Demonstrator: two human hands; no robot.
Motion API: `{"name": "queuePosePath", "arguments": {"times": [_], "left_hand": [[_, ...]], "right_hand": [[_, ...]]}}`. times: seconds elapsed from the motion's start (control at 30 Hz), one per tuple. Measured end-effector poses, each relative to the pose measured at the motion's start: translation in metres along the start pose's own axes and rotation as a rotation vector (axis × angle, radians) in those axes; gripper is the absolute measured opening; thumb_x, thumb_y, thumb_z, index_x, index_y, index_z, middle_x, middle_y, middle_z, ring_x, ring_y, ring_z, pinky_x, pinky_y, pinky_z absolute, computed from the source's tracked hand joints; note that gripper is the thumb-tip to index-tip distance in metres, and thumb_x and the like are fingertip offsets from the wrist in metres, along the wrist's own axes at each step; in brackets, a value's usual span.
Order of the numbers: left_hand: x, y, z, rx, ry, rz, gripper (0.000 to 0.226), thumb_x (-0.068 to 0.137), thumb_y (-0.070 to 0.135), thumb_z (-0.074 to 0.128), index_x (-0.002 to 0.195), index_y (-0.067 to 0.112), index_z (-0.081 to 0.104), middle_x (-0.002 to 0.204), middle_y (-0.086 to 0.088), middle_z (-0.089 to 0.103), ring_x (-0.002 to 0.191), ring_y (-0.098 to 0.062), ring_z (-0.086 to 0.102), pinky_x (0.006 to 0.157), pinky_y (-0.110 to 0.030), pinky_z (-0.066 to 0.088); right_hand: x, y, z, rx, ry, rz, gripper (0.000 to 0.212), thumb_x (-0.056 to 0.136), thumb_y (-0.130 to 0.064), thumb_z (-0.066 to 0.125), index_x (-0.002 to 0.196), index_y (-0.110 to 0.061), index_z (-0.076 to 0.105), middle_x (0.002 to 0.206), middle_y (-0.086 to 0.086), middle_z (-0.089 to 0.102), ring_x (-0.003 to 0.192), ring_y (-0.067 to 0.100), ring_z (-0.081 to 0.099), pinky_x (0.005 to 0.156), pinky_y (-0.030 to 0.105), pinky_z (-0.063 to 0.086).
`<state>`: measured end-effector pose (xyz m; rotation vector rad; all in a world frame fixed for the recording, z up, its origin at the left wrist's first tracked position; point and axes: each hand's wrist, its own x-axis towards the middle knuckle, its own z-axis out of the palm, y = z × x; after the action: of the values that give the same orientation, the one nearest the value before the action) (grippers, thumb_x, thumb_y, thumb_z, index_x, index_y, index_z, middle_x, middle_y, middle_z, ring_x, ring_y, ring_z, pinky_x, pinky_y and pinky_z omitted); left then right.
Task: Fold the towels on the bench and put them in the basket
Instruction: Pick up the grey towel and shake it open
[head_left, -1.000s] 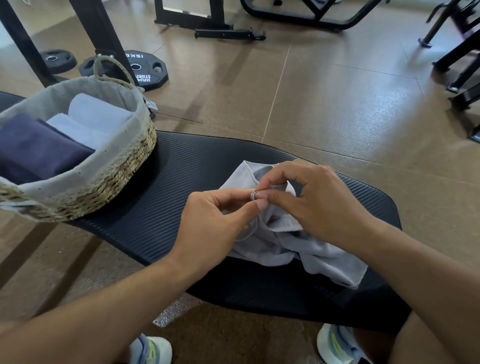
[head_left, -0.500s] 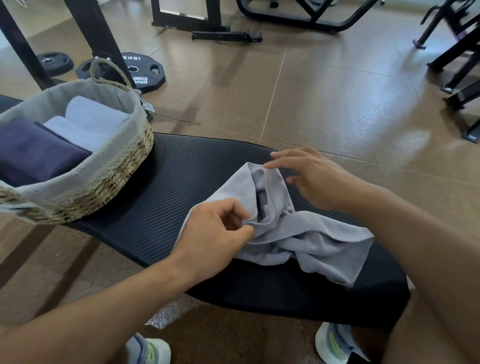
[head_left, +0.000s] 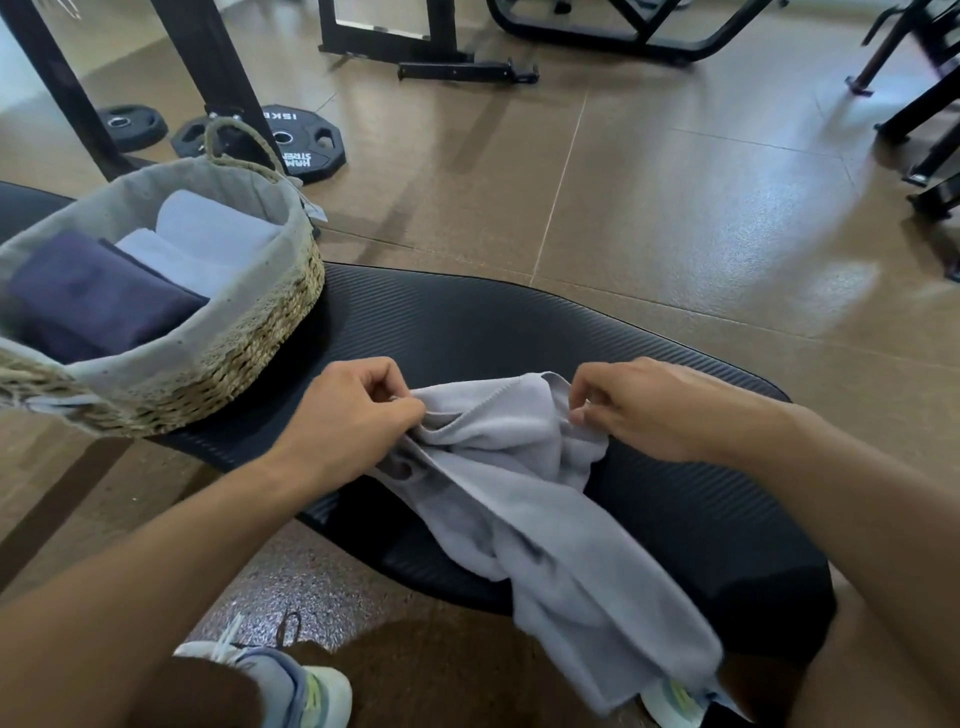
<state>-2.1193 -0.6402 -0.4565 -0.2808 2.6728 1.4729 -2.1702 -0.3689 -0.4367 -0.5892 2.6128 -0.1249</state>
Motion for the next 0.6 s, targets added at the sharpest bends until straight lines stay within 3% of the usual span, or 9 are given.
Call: {"name": "queuePosePath", "arguments": {"times": [0.1,0.23,0.33,0.47,0.53,0.6], "left_hand": [[-0.001,-0.004,-0.002,-0.01,0.006,0.009,0.011,0.083,0.002,0.066,0.072,0.003,0.065,0.061,-0.01,0.061,0.041,-0.007,0.052,0.041,-0.013,0.04],[-0.004,-0.007,-0.004,-0.065,-0.038,0.032,0.013,0.088,0.015,0.075,0.079,0.008,0.069,0.063,-0.002,0.07,0.045,-0.012,0.062,0.045,-0.017,0.045],[-0.004,-0.009,-0.003,-0.093,-0.045,0.055,0.017,0.086,0.025,0.079,0.078,0.012,0.07,0.069,-0.006,0.074,0.052,-0.017,0.066,0.052,-0.022,0.048],[-0.008,-0.011,-0.002,-0.138,-0.001,0.106,0.016,0.087,0.03,0.077,0.079,0.018,0.07,0.071,-0.002,0.074,0.056,-0.012,0.061,0.056,-0.022,0.047],[-0.011,-0.009,-0.003,-0.215,0.016,0.128,0.016,0.09,0.033,0.075,0.082,0.021,0.068,0.076,-0.003,0.075,0.064,-0.015,0.061,0.063,-0.029,0.049],[-0.016,-0.007,-0.008,-0.283,0.05,0.149,0.019,0.089,0.038,0.073,0.085,0.021,0.065,0.079,-0.005,0.074,0.072,-0.02,0.062,0.073,-0.04,0.051]], "right_hand": [[0.001,0.006,0.001,0.036,-0.052,0.034,0.022,0.094,-0.056,0.058,0.103,-0.037,0.063,0.088,-0.019,0.06,0.088,0.01,0.058,0.082,0.034,0.048],[0.006,0.005,0.007,0.016,-0.036,0.045,0.013,0.088,-0.047,0.069,0.09,-0.036,0.062,0.08,-0.016,0.057,0.079,0.008,0.056,0.07,0.028,0.041],[0.005,0.003,0.008,0.075,-0.036,0.082,0.013,0.085,-0.046,0.072,0.089,-0.035,0.066,0.077,-0.014,0.058,0.07,0.002,0.053,0.061,0.024,0.038],[0.003,0.001,0.011,0.186,-0.134,0.158,0.015,0.079,-0.035,0.076,0.082,-0.021,0.075,0.071,-0.008,0.064,0.069,0.011,0.056,0.064,0.028,0.044],[0.0,0.0,0.014,0.255,-0.135,0.168,0.016,0.073,-0.027,0.076,0.074,-0.012,0.07,0.065,-0.004,0.059,0.066,0.013,0.051,0.064,0.031,0.043],[-0.007,-0.001,0.011,0.375,-0.007,0.14,0.025,0.073,-0.017,0.076,0.062,-0.014,0.055,0.059,-0.004,0.051,0.059,0.013,0.044,0.061,0.031,0.04]]}}
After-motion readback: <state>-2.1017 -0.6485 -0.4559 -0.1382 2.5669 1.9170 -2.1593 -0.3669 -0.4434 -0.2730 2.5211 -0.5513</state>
